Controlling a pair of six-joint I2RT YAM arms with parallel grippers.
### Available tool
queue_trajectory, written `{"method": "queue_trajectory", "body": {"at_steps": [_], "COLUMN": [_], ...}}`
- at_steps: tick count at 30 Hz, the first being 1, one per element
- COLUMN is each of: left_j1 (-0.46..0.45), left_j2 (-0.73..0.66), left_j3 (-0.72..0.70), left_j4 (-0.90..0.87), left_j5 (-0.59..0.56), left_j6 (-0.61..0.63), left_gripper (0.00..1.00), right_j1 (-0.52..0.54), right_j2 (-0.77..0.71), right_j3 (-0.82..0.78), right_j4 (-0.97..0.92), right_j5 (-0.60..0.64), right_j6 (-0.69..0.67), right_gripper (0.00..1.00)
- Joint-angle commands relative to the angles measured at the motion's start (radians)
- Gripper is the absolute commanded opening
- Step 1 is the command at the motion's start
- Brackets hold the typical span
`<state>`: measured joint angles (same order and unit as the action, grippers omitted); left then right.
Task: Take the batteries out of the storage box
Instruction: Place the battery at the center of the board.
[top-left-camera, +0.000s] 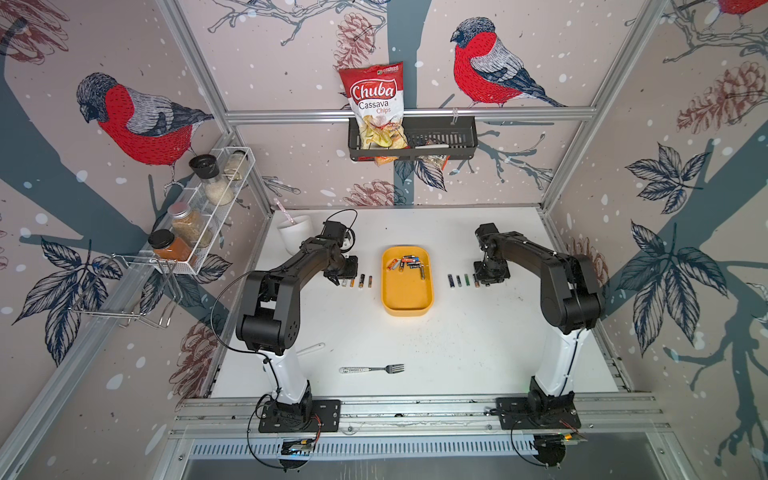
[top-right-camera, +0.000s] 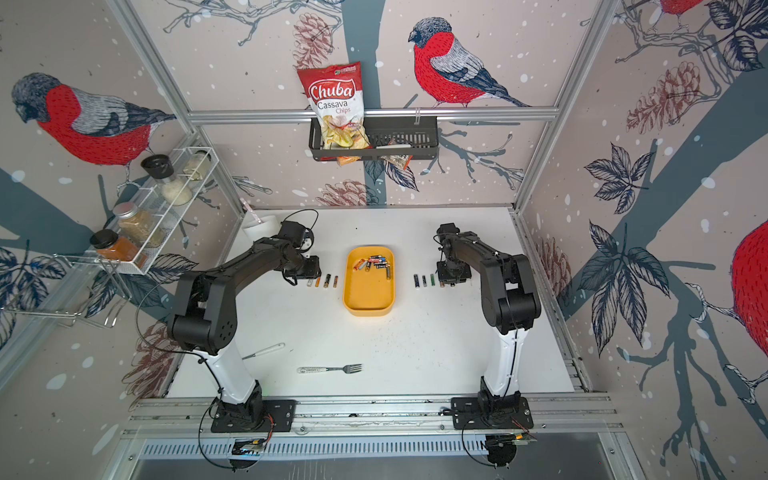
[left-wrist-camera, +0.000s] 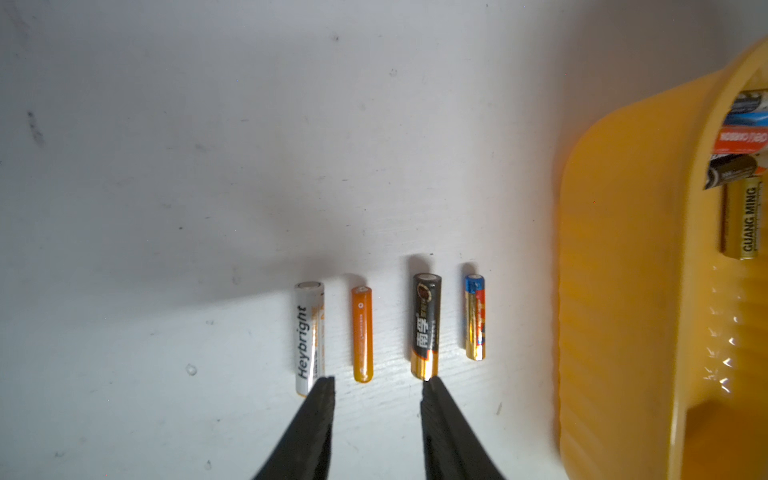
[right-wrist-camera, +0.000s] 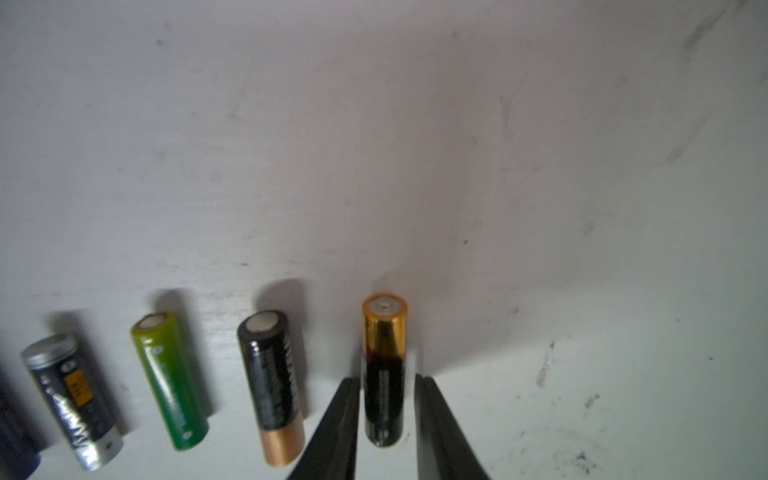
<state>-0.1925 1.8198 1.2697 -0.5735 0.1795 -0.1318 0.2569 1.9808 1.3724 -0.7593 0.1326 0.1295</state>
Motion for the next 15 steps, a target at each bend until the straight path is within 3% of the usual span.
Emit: {"method": "queue_trajectory", "body": {"at_steps": [1,15], "left_j1": [-0.001,-0.038], "left_j2": [-0.009,-0.036], "left_j3": [0.007,0.130], "left_j4": [-0.012,-0.102], "left_j5": [-0.009,-0.076], "left_j6": [0.000,-0.006], "left_gripper": [0.40,0.40], "right_j1": [0.002,0.023], "right_j2": [-0.013,-0.063], "right_j3": [0.001,0.020], "right_j4": [-0.015,-0.021], "right_j5": [0.007,0.001], "right_j6": [-0.002,0.009], "right_gripper": [0.30,0.30]}}
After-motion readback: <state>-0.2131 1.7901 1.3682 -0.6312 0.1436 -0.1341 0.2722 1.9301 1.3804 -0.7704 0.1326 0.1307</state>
